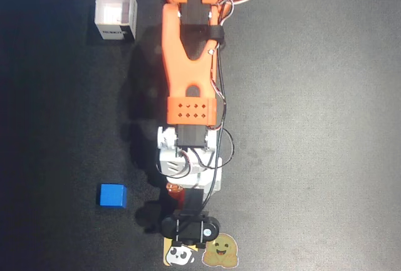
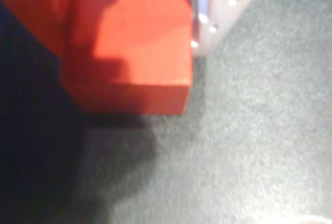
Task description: Put the red cube on top of the blue cube.
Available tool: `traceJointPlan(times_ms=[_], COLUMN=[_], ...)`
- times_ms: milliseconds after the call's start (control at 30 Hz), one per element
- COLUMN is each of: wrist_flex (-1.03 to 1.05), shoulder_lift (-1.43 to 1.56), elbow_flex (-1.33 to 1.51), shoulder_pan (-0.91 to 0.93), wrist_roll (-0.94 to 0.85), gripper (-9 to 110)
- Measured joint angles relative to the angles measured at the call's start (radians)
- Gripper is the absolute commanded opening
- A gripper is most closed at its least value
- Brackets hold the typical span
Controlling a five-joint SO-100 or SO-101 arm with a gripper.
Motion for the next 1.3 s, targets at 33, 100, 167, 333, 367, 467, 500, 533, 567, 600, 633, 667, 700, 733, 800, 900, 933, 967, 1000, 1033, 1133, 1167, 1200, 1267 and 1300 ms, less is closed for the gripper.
traceJointPlan(times_ms=[33,100,167,333,367,467,500,533,567,600,633,667,700,733,800,900,933,967,1000,1033,1133,1167,1200,1267,1300], wrist_flex=[0.006,0.028,0.057,0.143,0.163,0.219,0.239,0.258,0.275,0.288,0.299,0.307,0.313,0.318,0.328,0.344,0.348,0.353,0.357,0.359,0.367,0.368,0.371,0.371,0.371], shoulder_lift=[0.002,0.012,0.028,0.084,0.094,0.117,0.123,0.126,0.129,0.132,0.132,0.132,0.132,0.132,0.133,0.167,0.181,0.193,0.202,0.210,0.215,0.216,0.216,0.219,0.219], elbow_flex=[0.000,0.000,0.002,-0.015,-0.026,-0.071,-0.086,-0.103,-0.115,-0.129,-0.137,-0.141,-0.141,-0.141,-0.141,-0.143,-0.144,-0.144,-0.144,-0.144,-0.144,-0.144,-0.144,-0.144,-0.144], shoulder_pan=[0.005,0.011,0.023,0.040,0.041,0.057,0.064,0.072,0.078,0.084,0.089,0.094,0.098,0.104,0.121,0.160,0.172,0.186,0.199,0.212,0.250,0.262,0.273,0.296,0.307], wrist_roll=[0.003,0.003,0.005,0.012,0.012,0.017,0.021,0.026,0.026,0.029,0.035,0.038,0.037,0.035,0.034,0.038,0.038,0.038,0.038,0.040,0.041,0.043,0.043,0.043,0.043], gripper=[5,5,5,5,5,5,5,5,5,5,5,5,5,5,5,5,5,5,5,5,5,5,5,5,5])
